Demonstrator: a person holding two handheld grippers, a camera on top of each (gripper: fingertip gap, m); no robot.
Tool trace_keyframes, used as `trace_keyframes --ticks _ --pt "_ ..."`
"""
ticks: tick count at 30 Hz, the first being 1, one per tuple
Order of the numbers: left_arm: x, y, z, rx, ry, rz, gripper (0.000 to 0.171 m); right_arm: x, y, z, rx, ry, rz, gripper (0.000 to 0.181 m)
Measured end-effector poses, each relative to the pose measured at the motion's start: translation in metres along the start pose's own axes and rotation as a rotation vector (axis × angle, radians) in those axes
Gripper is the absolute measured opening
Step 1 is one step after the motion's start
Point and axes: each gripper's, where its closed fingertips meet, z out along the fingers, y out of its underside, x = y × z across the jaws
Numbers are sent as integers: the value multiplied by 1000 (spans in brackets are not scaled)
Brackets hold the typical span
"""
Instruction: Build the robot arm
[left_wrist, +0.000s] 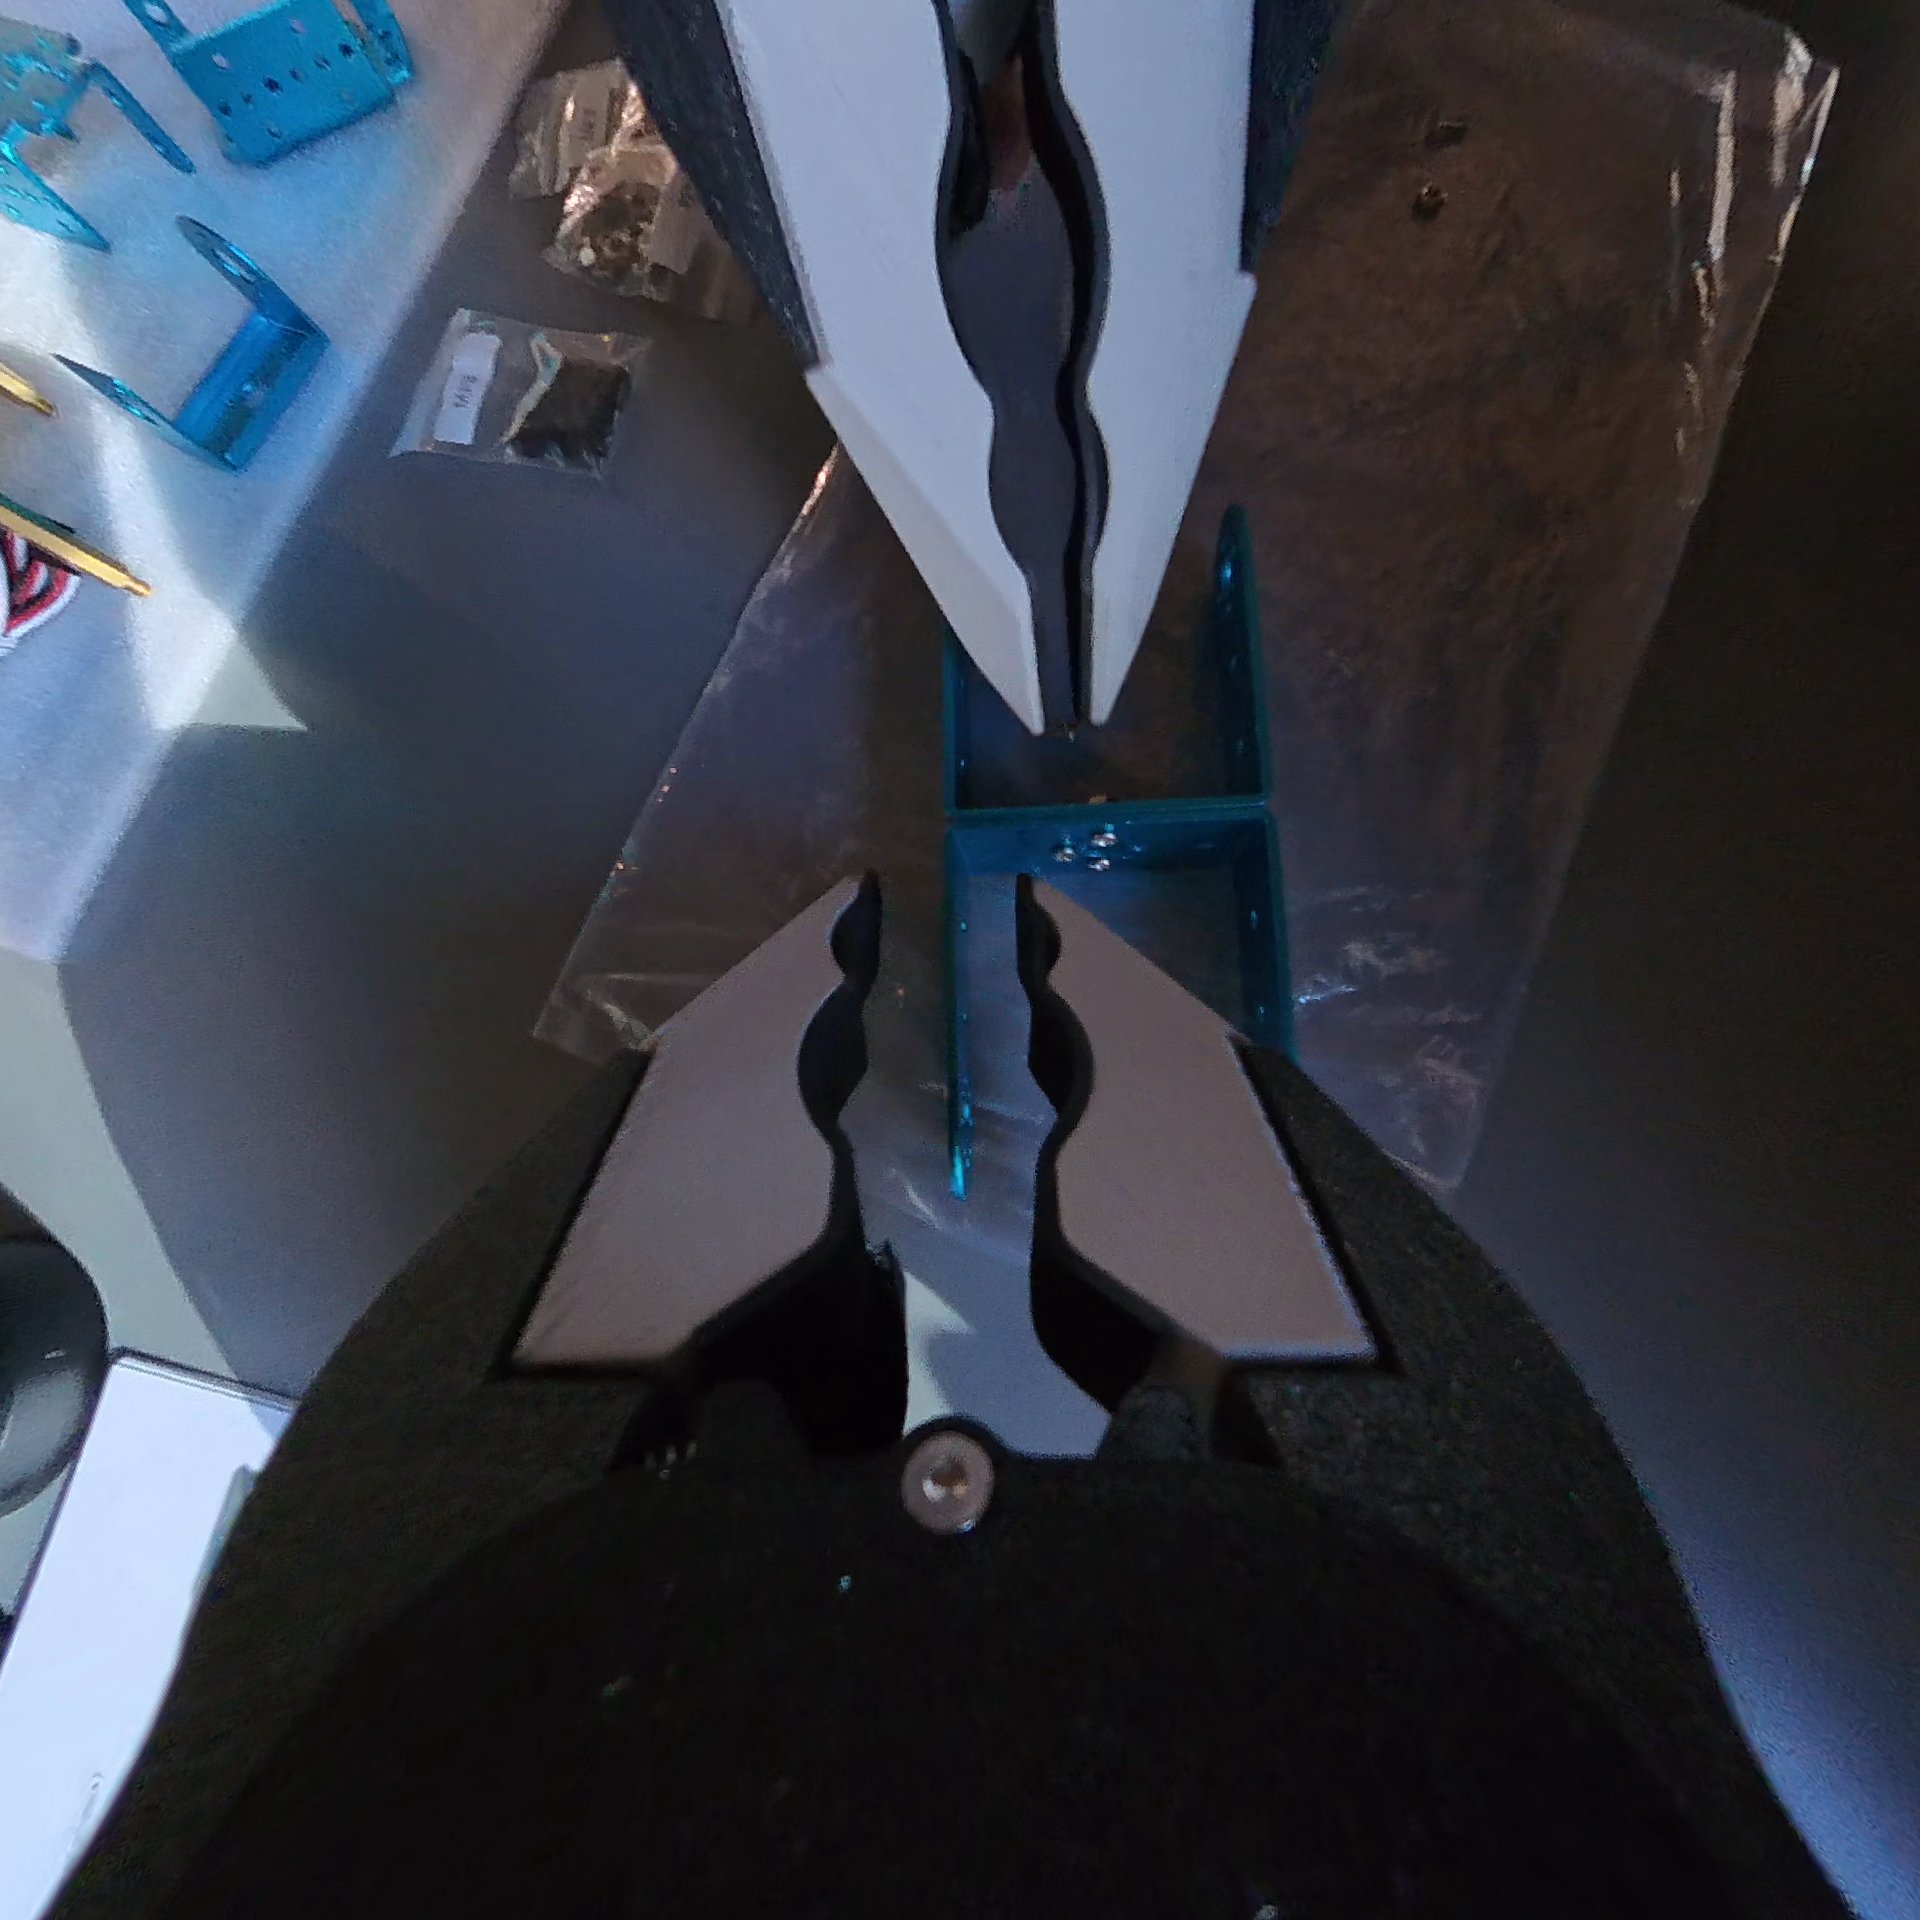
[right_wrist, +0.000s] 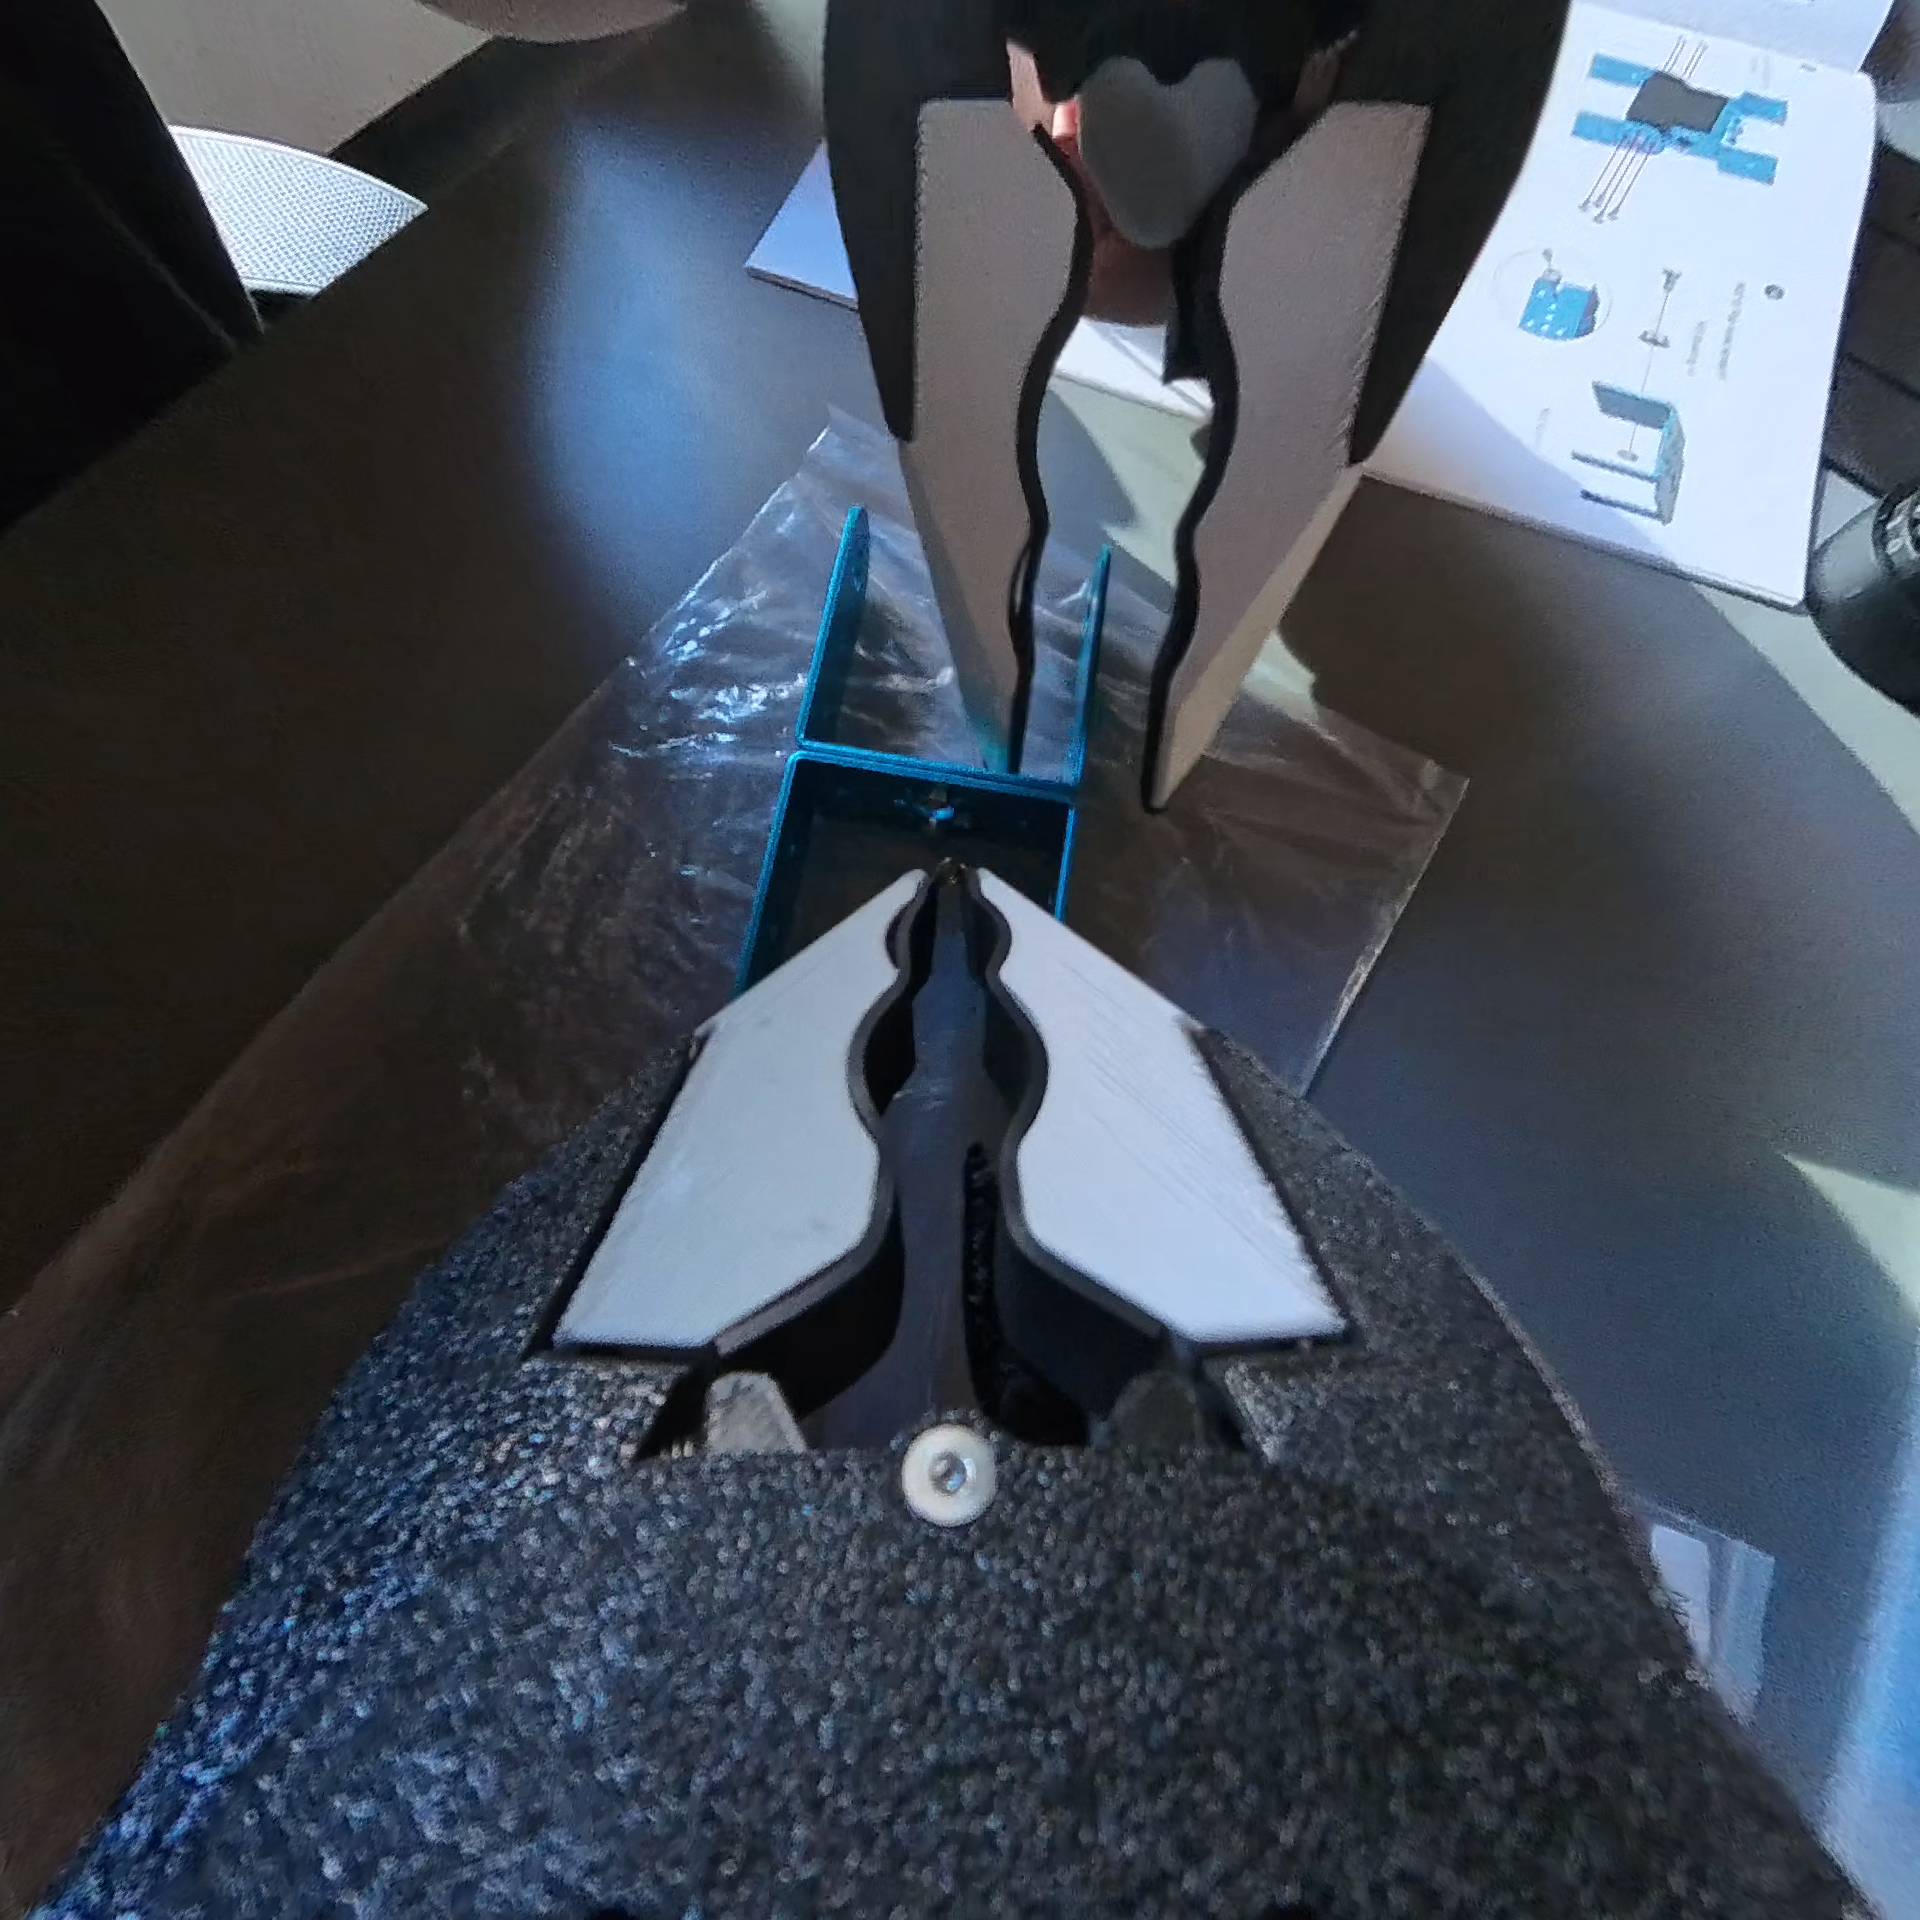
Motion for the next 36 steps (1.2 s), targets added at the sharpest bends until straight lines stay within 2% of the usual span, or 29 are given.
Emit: trace_keyframes --ticks 10,25,36 --pt "5 0 8 1 37 0 24 4 -2 9 -36 57 -22 4" --pt "9 -3 11 28 47 -14 19 1 1 11 -56 59 -5 5" --pt "9 -5 9 40 46 -16 24 -3 -2 9 -55 66 9 0"
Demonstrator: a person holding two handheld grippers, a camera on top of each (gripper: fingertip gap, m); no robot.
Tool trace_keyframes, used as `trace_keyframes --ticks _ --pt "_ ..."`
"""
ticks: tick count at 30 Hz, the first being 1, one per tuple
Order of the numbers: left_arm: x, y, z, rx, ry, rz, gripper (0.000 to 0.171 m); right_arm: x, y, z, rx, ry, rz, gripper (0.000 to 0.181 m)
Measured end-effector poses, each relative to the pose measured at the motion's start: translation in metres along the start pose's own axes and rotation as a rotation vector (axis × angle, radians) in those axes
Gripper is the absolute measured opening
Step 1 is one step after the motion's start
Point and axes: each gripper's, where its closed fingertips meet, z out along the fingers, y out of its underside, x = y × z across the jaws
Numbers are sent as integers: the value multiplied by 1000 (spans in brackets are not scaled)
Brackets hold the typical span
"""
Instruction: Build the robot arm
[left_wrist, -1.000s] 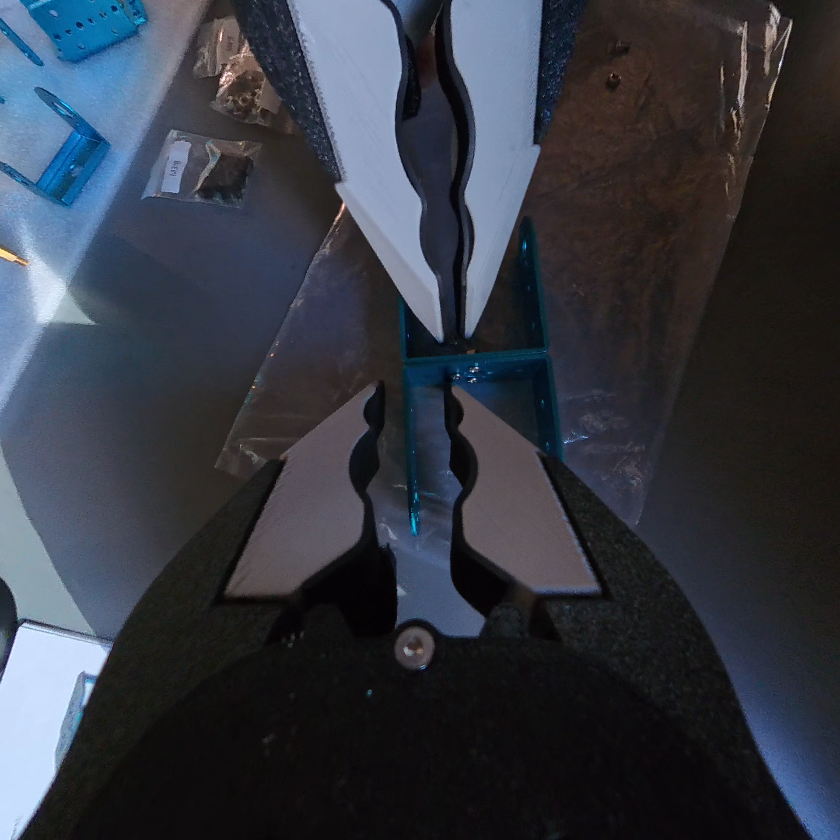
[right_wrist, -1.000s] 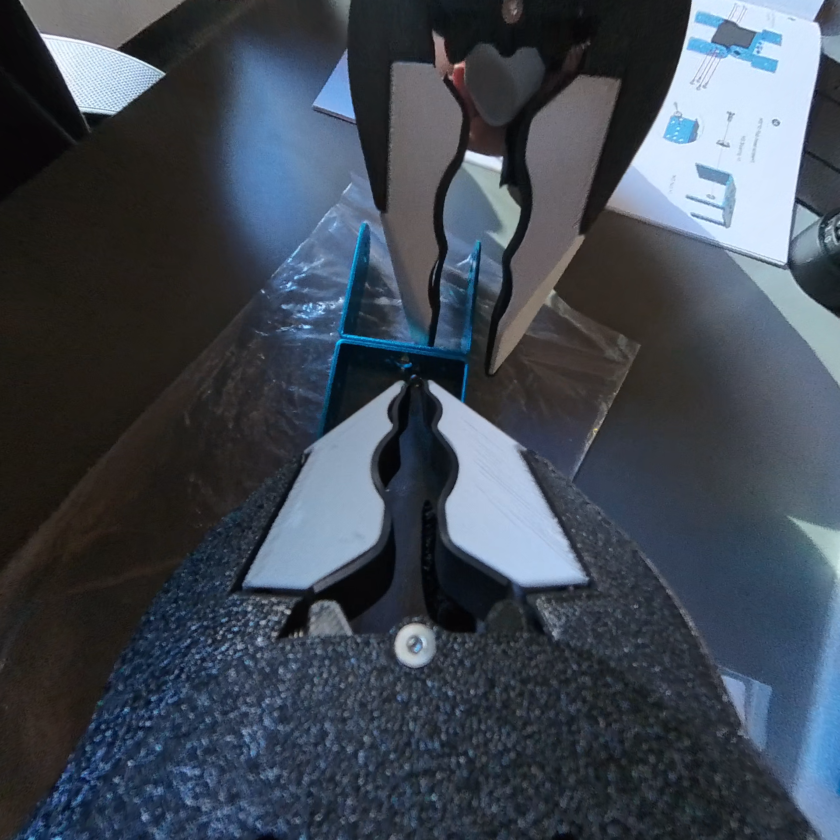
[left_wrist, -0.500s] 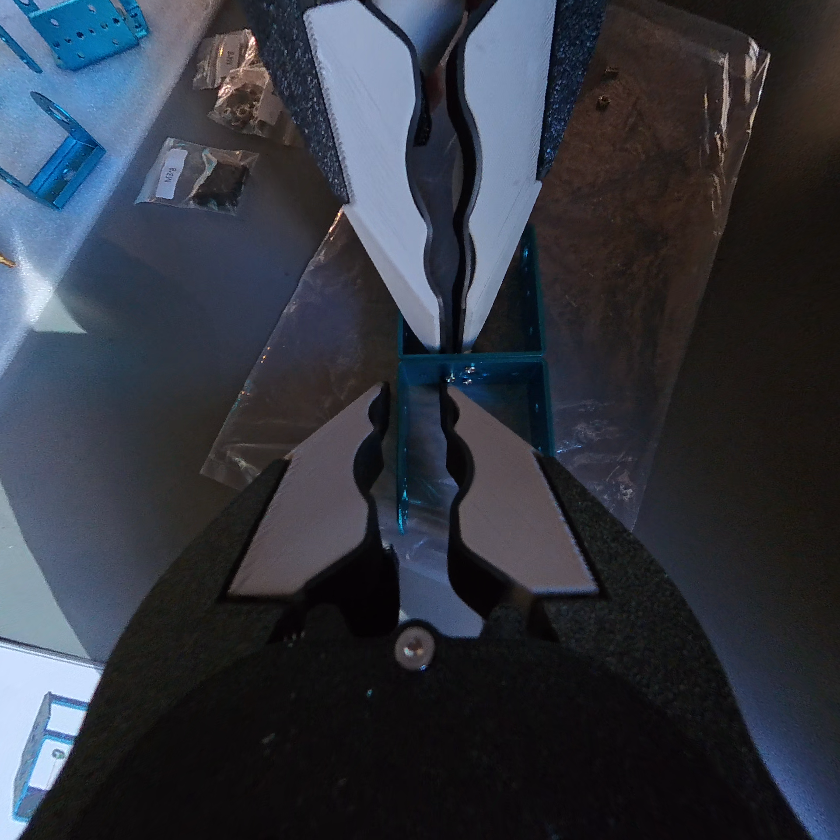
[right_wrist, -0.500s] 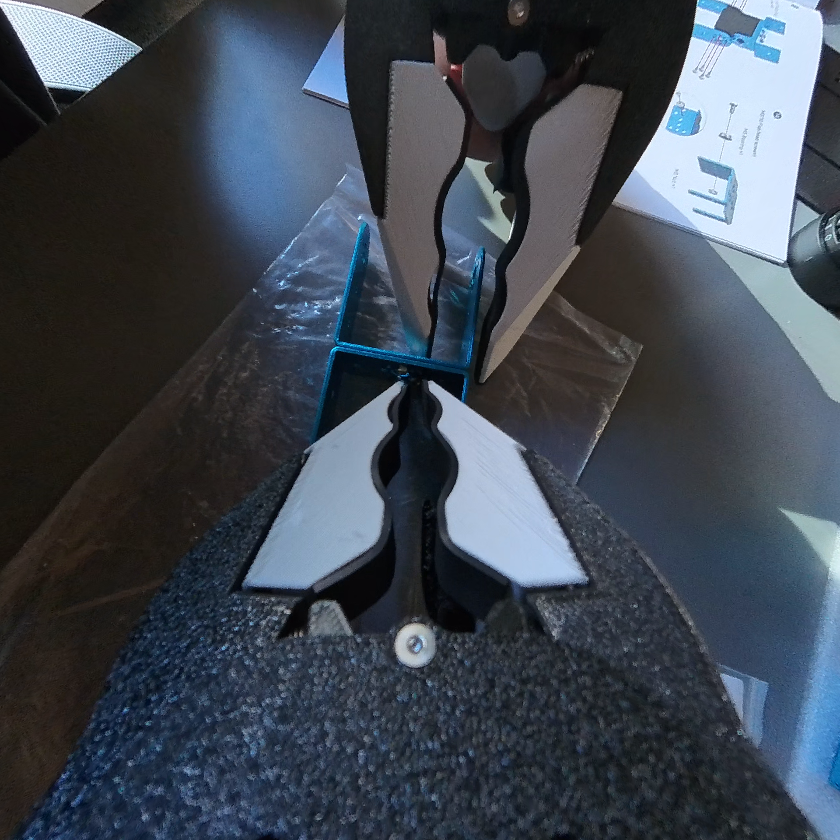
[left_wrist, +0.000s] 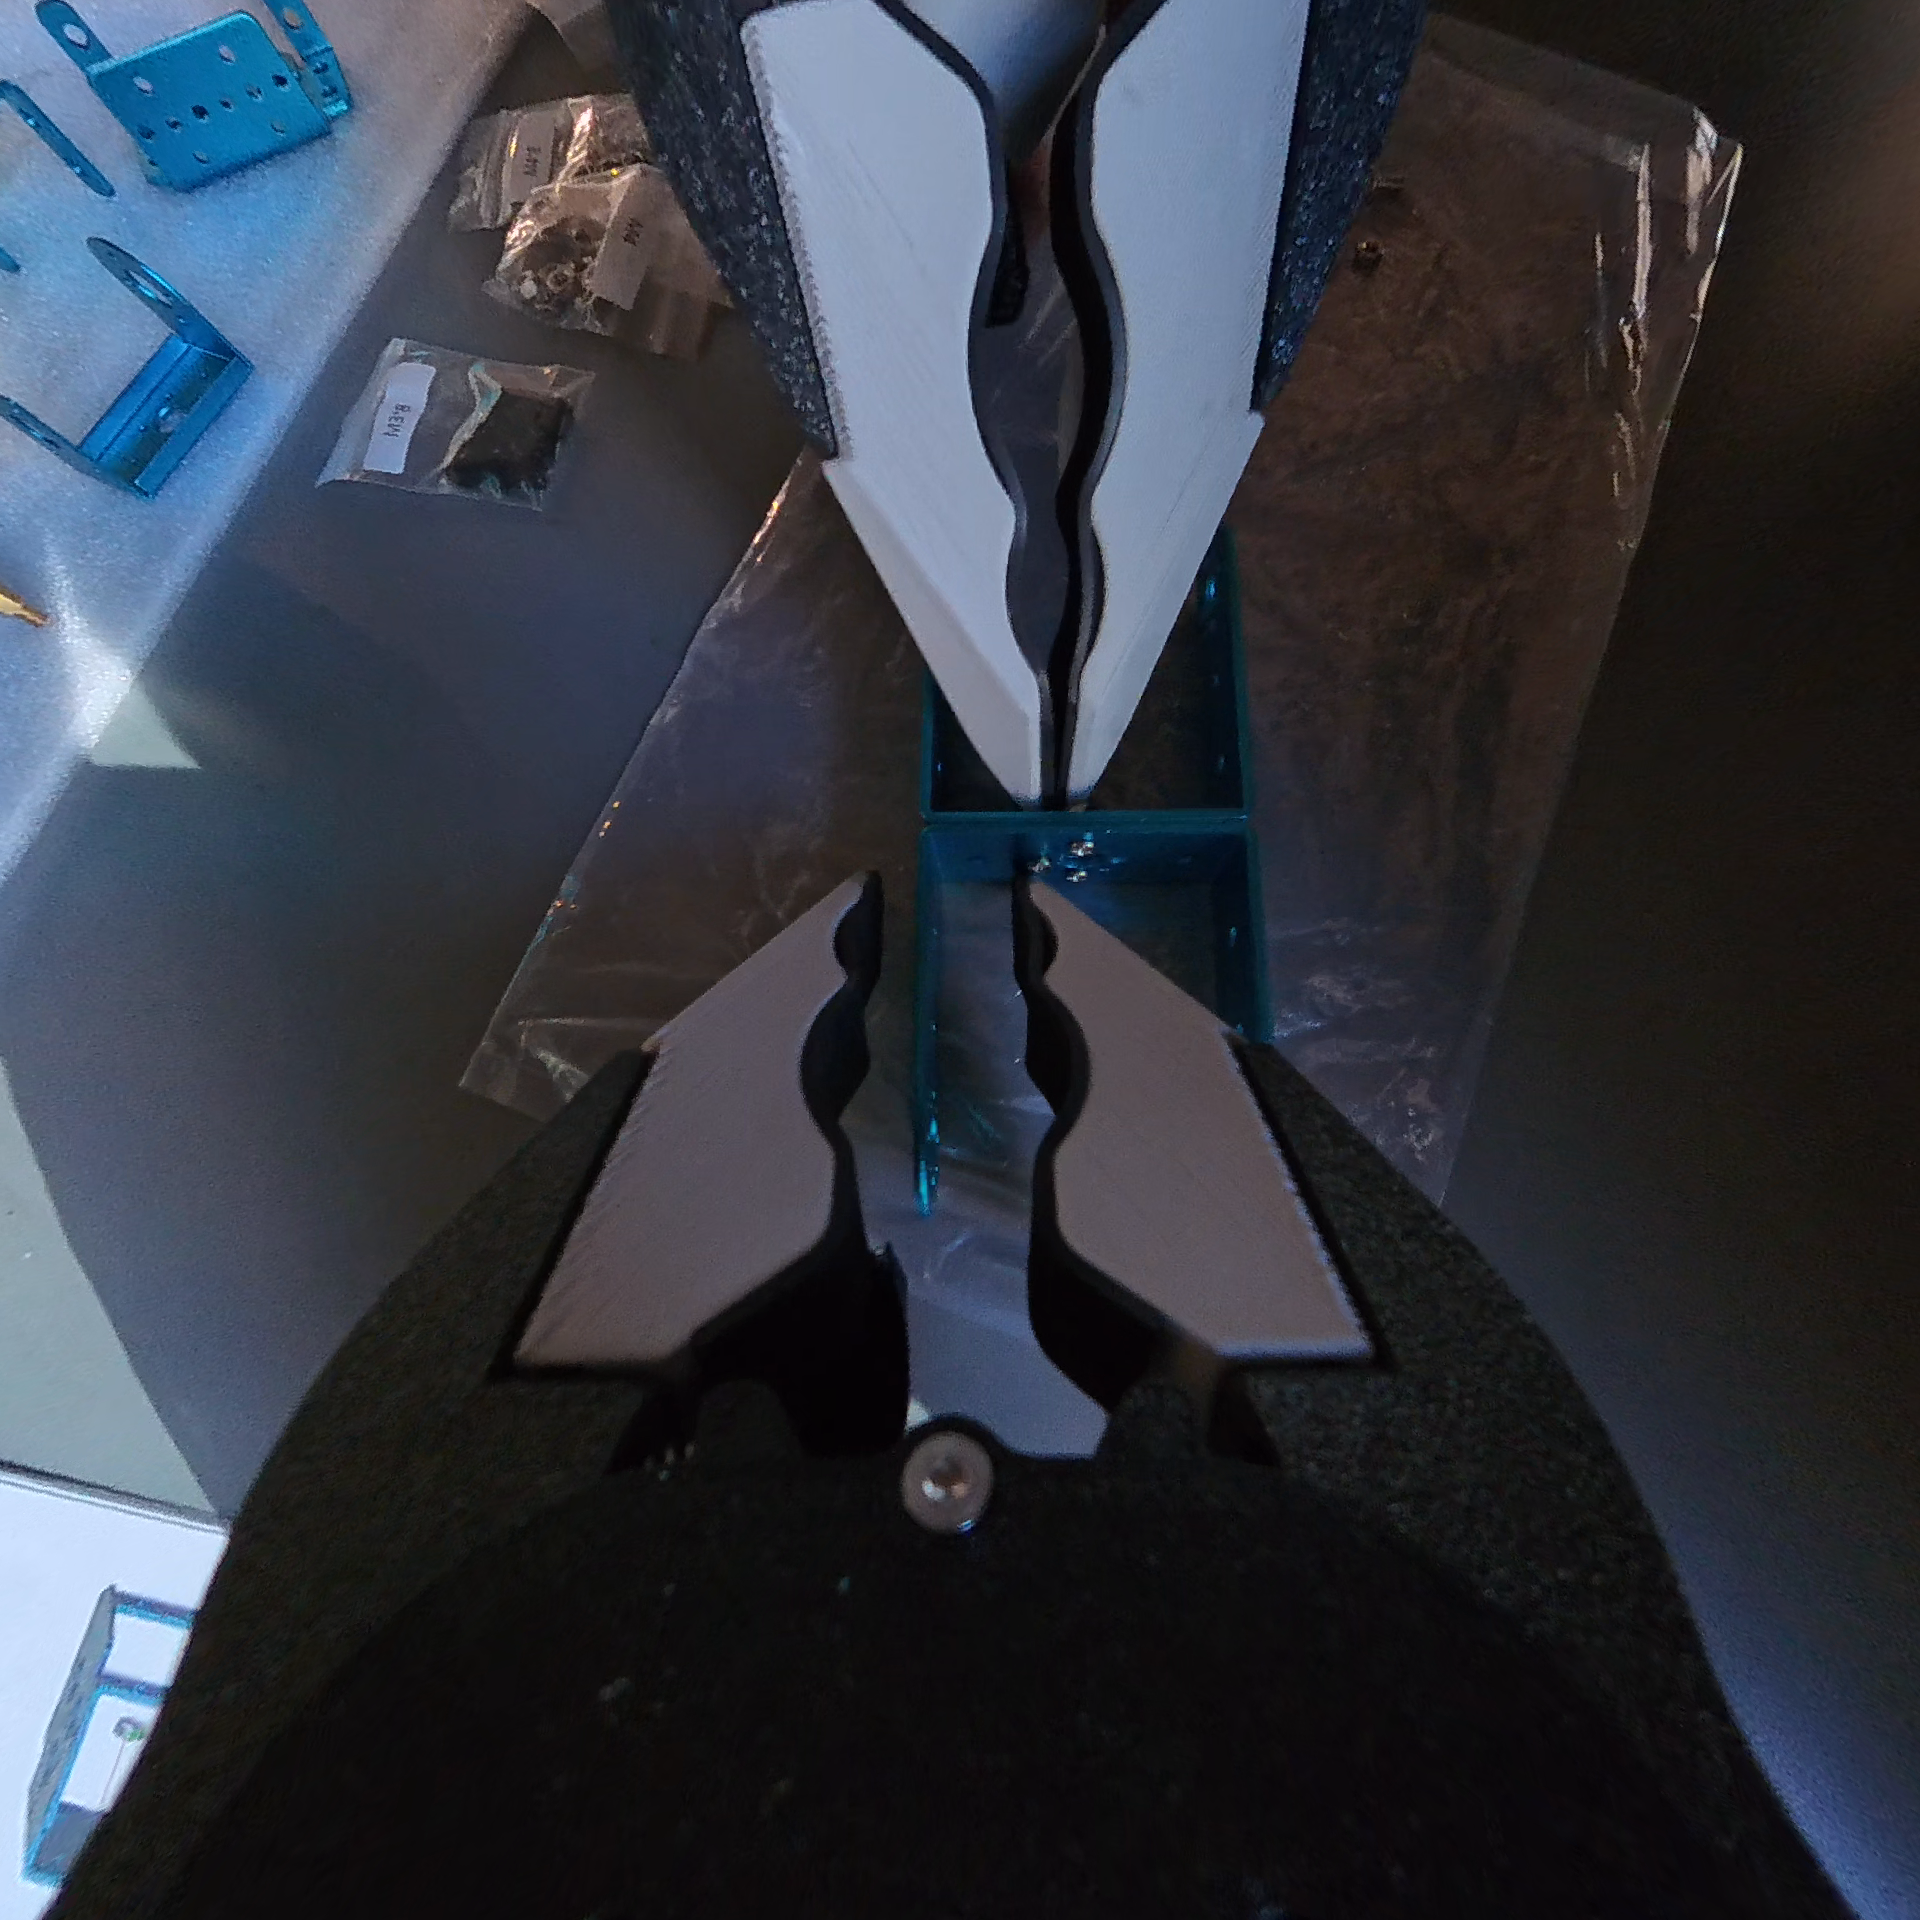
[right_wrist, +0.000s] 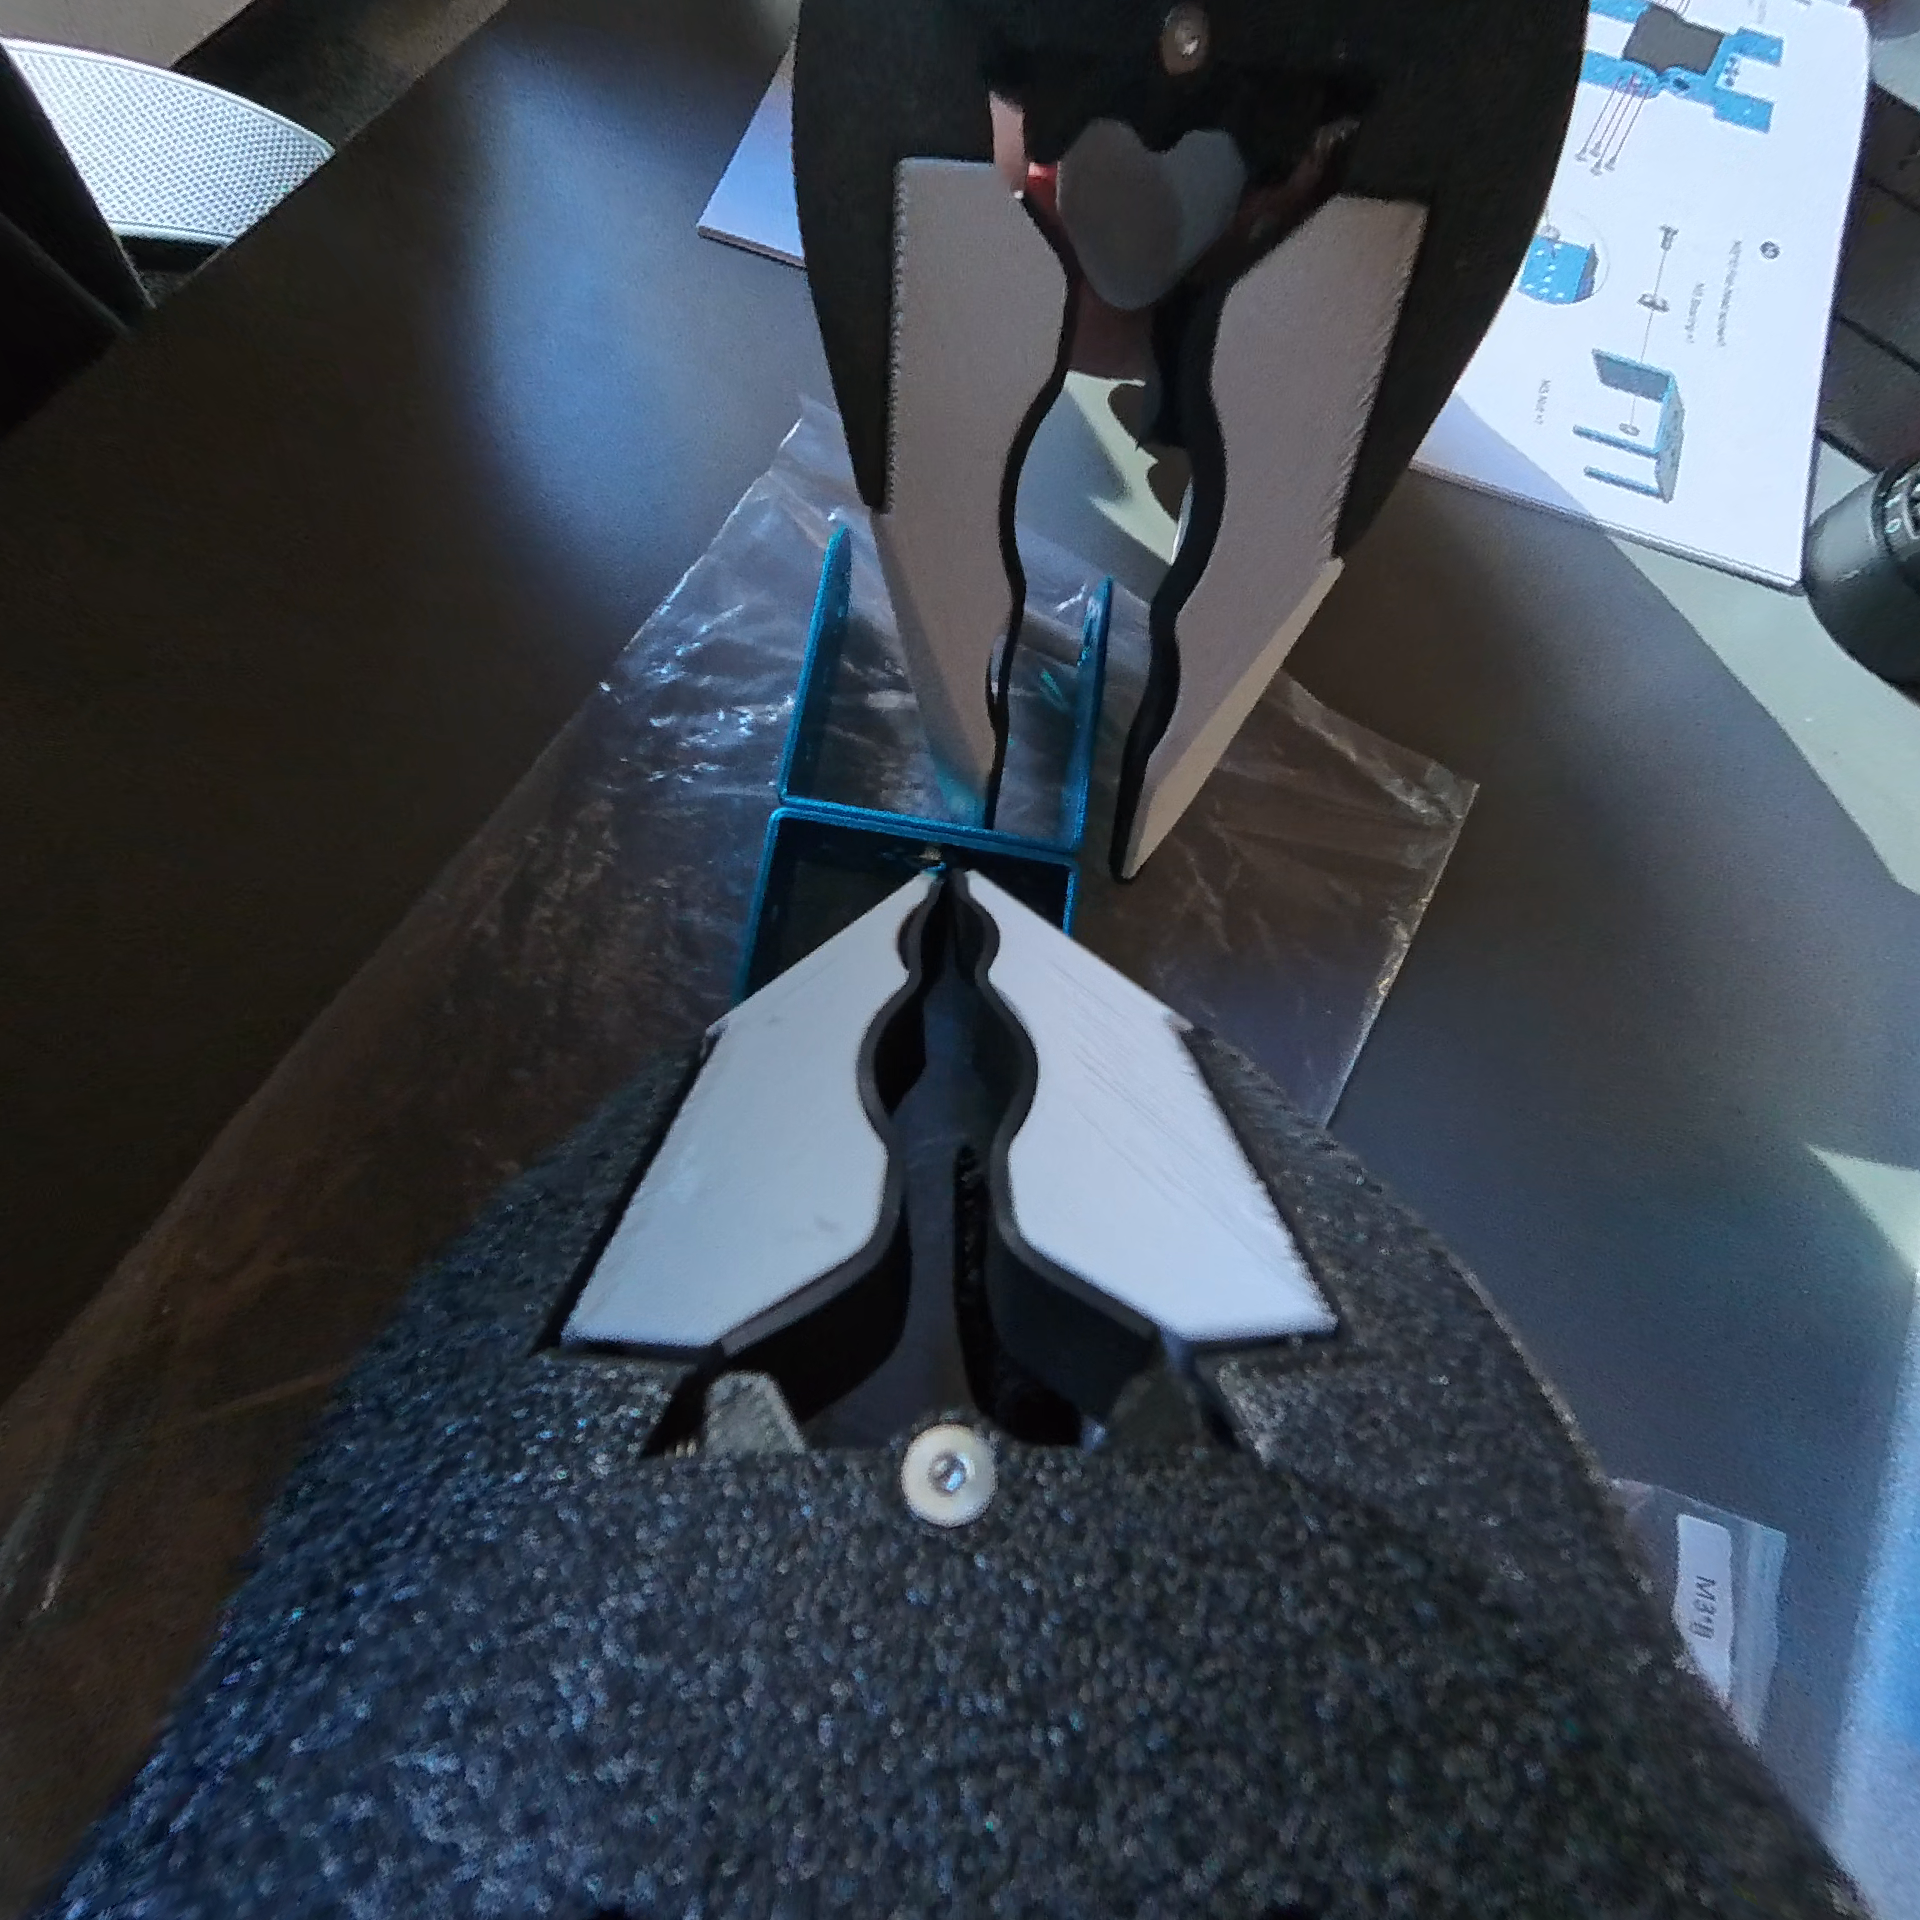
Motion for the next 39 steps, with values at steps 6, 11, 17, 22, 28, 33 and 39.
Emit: trace_keyframes --ticks 6,11,17,22,28,33,39 --pt "2 -1 2 -2 -1 9 24 1 4 -2 -22 -1 7 2" --pt "4 0 2 -10 10 7 23 -3 15 -13 -77 -16 39 8" --pt "5 0 3 -11 30 -2 15 -9 14 -4 -77 -58 51 13" --pt "5 3 1 -21 23 -2 6 -14 8 3 -76 -69 28 11" --pt "4 10 -7 -34 4 -6 1 -12 5 8 -84 -49 -1 10" --pt "5 11 -8 -36 -12 3 2 -14 6 9 -111 -72 -5 4" --pt "6 12 -8 -38 -10 4 2 -11 13 2 -101 -95 38 3"
